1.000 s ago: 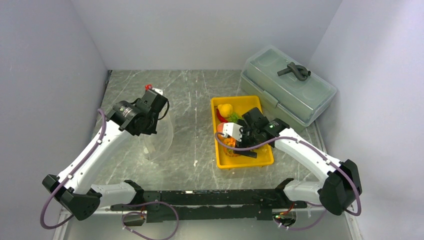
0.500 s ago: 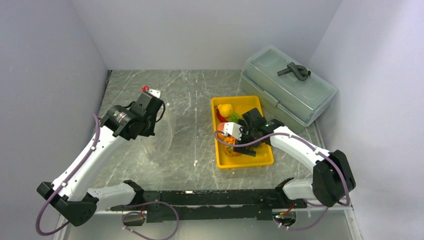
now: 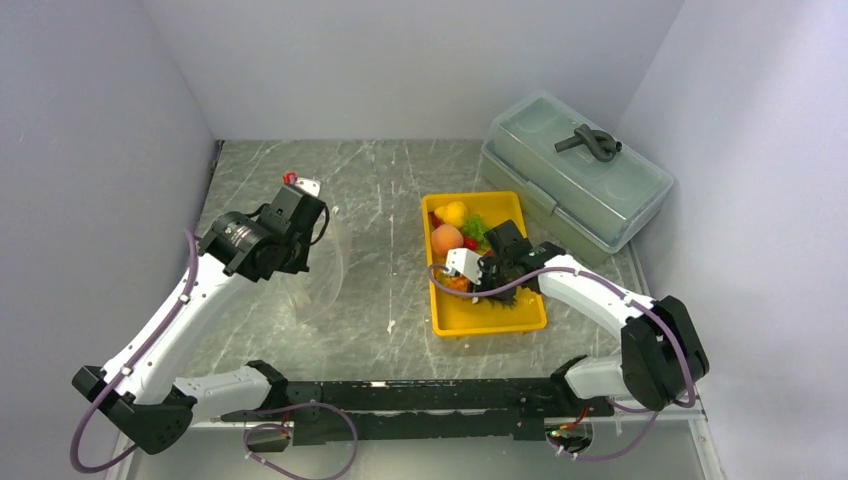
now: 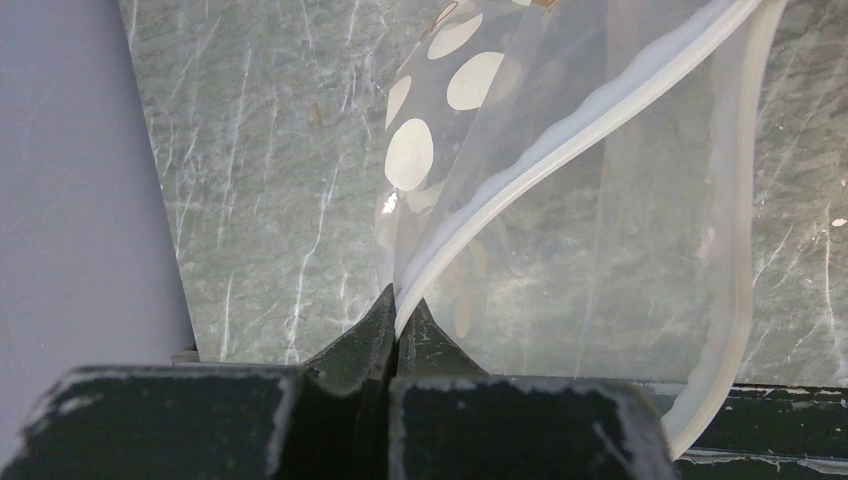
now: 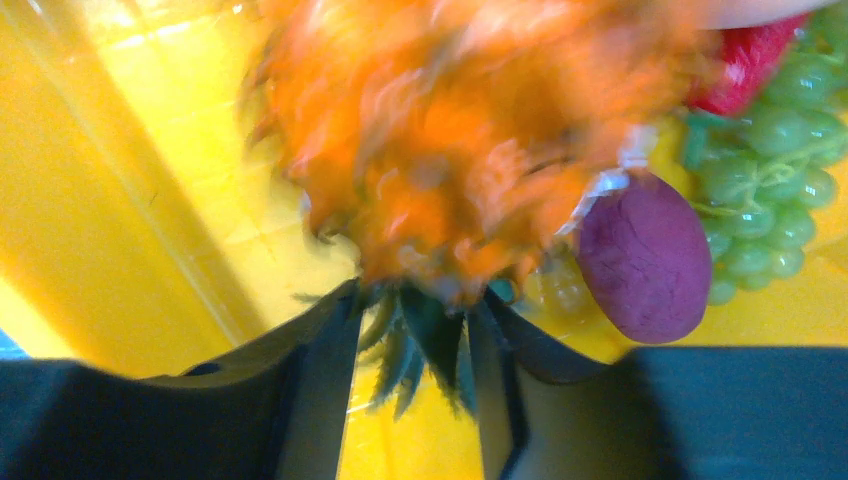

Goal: Place the food in the zip-top bag and seal the zipper
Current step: Pick up the fake fruit from the bin.

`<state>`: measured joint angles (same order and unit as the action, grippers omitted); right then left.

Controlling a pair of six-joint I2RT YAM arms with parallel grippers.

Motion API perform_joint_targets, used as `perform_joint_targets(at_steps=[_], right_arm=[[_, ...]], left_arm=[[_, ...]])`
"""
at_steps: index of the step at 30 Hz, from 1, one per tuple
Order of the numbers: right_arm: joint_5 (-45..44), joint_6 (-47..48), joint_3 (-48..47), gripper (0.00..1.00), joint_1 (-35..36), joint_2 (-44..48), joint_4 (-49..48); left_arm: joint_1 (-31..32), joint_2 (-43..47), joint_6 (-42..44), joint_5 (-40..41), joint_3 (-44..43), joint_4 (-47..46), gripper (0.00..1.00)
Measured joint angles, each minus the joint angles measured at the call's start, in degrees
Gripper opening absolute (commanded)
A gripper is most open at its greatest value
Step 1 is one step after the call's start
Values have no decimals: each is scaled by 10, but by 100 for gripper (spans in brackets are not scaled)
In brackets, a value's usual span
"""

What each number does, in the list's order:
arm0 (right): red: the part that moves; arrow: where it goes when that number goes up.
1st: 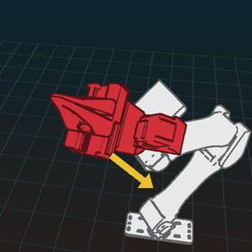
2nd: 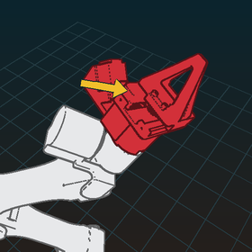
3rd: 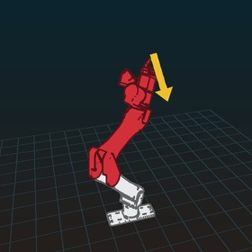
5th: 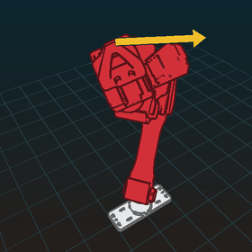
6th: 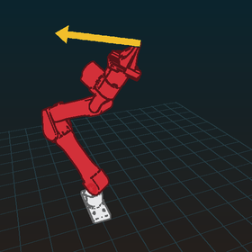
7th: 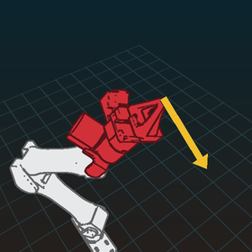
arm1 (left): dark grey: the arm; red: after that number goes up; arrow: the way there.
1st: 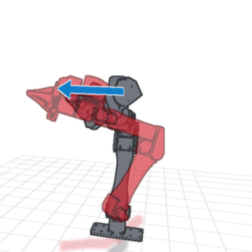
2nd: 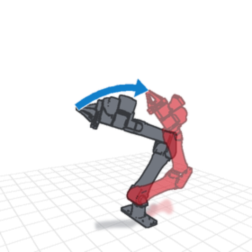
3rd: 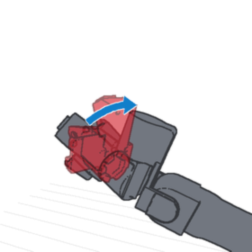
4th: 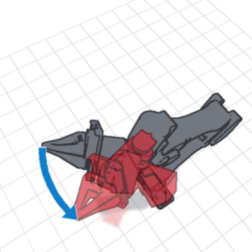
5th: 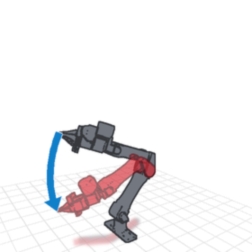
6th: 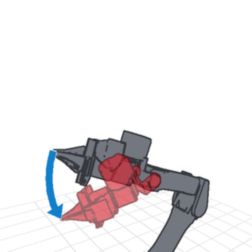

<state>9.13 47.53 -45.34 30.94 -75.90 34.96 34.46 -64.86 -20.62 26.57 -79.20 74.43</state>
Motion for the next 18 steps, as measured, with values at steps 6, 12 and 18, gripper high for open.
perform_joint_targets(at_steps=[6, 12, 18], right_arm=[[1, -1, 0, 0, 0, 7, -4], [-2, -6, 0, 0, 0, 23, -2], [-10, -5, -6, 0, 0, 45, 6]], left_arm=[[0, -1, 0, 0, 0, 2, 1], [0, -13, 1, -2, -3, 4, 0], [0, -15, 0, -3, -3, 4, 0]])
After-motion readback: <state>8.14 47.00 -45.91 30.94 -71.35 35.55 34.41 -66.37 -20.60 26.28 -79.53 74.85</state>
